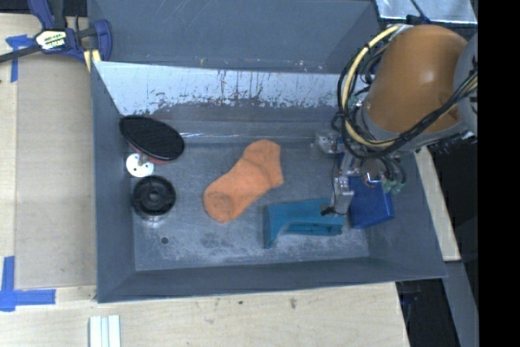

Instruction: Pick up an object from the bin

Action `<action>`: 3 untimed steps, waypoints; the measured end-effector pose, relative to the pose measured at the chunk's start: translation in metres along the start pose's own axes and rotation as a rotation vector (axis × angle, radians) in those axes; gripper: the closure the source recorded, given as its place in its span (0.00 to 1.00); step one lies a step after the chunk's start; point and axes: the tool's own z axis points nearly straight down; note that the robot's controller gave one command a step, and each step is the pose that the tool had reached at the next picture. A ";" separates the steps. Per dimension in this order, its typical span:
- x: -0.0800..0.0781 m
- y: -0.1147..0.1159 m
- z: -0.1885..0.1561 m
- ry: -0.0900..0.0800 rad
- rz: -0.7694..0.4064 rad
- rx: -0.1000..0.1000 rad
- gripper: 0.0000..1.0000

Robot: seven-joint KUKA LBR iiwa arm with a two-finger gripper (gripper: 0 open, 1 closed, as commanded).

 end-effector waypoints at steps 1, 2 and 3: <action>-0.002 0.000 -0.004 -0.008 -0.001 0.001 0.00; -0.004 0.020 0.042 -0.016 -0.025 0.002 0.00; -0.016 0.063 0.082 -0.008 0.066 0.000 0.00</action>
Offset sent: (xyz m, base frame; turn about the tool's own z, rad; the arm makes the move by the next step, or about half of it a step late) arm 0.0011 0.0452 -0.0983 -0.0536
